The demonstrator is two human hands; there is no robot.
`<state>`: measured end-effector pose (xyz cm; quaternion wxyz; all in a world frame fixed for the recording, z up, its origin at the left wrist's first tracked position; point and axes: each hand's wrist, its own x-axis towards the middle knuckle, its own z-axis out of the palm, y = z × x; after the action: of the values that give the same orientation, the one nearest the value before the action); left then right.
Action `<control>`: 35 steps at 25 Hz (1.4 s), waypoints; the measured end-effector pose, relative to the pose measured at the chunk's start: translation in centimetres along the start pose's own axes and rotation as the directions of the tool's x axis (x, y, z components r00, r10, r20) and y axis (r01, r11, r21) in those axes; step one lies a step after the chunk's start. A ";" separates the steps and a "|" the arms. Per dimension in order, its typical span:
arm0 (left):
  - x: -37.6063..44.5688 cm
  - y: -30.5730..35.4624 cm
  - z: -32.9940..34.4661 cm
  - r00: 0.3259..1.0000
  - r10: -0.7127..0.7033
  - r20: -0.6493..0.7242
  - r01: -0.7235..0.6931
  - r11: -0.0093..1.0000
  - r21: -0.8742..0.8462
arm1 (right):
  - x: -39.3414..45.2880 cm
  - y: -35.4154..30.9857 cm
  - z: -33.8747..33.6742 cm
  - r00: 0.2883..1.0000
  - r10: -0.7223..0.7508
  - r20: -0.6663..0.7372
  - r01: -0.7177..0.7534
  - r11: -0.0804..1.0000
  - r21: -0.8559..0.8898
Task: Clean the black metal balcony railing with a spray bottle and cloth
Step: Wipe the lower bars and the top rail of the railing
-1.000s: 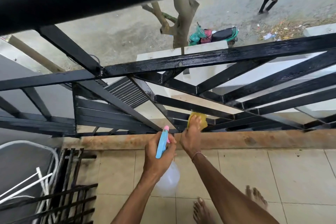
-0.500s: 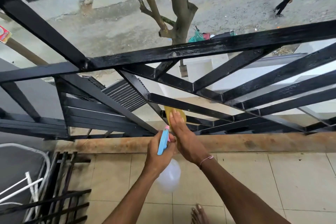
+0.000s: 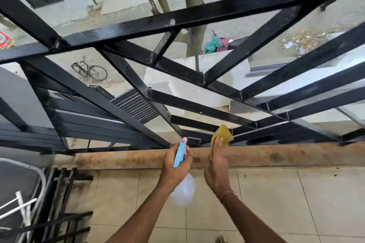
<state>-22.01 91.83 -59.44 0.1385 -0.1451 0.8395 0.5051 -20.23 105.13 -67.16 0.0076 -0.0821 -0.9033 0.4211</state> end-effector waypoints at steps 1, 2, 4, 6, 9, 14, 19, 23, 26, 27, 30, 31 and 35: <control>0.2 -0.5 0.0 1.000 0.005 -0.027 -0.004 1.000 0.011 | -0.2 -0.6 0.7 1.000 0.003 -0.001 -0.003 1.000 0.030; 0.4 -0.9 0.2 0.999 0.019 -0.050 -0.018 1.000 0.015 | 0.4 -1.0 1.2 0.999 -0.010 -0.041 0.012 0.999 0.053; 0.6 -1.4 0.4 0.996 0.034 -0.082 -0.031 0.999 0.039 | 2.3 -0.5 3.0 1.000 0.013 -0.029 -0.009 0.992 0.123; 0.9 -2.3 0.5 0.991 0.060 -0.121 -0.051 0.995 0.081 | 4.6 -0.9 3.4 0.988 0.130 0.081 -0.141 0.978 0.154; 1.1 -4.0 0.3 0.995 0.019 -0.102 -0.008 0.995 0.104 | 5.7 -2.5 4.3 0.976 -0.022 0.214 -0.033 0.967 0.253; 1.0 -6.4 -0.4 0.996 -0.075 -0.058 0.075 0.997 0.013 | 4.9 -0.3 5.3 0.891 -0.334 0.306 0.327 0.942 0.074; 1.9 -7.7 -0.5 0.996 -0.068 0.053 0.067 0.998 0.014 | 4.5 4.5 3.9 0.959 -0.125 0.256 0.162 0.979 -0.127; 2.7 -9.0 -0.3 0.997 -0.070 0.034 0.070 0.998 0.006 | 0.4 4.6 6.5 0.989 -0.122 0.079 0.133 0.979 -0.156; 3.2 -10.2 0.1 1.000 -0.023 0.011 0.022 0.997 0.071 | 0.1 3.4 10.2 0.997 0.063 0.035 -0.066 0.993 0.093; 3.4 -10.6 0.2 1.000 -0.018 0.000 0.018 0.998 0.067 | 0.8 2.8 10.5 0.997 -0.005 0.075 -0.005 0.991 0.136; 4.1 -12.2 0.3 0.999 0.006 -0.038 -0.005 0.999 0.034 | 4.4 2.4 12.5 0.987 -0.006 0.164 -0.012 0.994 0.106; 4.4 -12.5 0.2 0.999 0.014 -0.047 -0.013 1.000 0.027 | 5.6 1.9 12.8 0.989 -0.004 0.149 -0.005 0.998 0.062; 4.6 -13.7 0.5 0.999 0.023 -0.049 -0.019 0.997 0.068 | 5.5 5.6 13.3 0.922 -0.204 0.329 0.278 0.940 -0.197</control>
<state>-20.92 85.69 -72.45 0.1171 -0.1439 0.8607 0.4741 -26.02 99.40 -80.30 -0.0893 0.0959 -0.9410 0.3121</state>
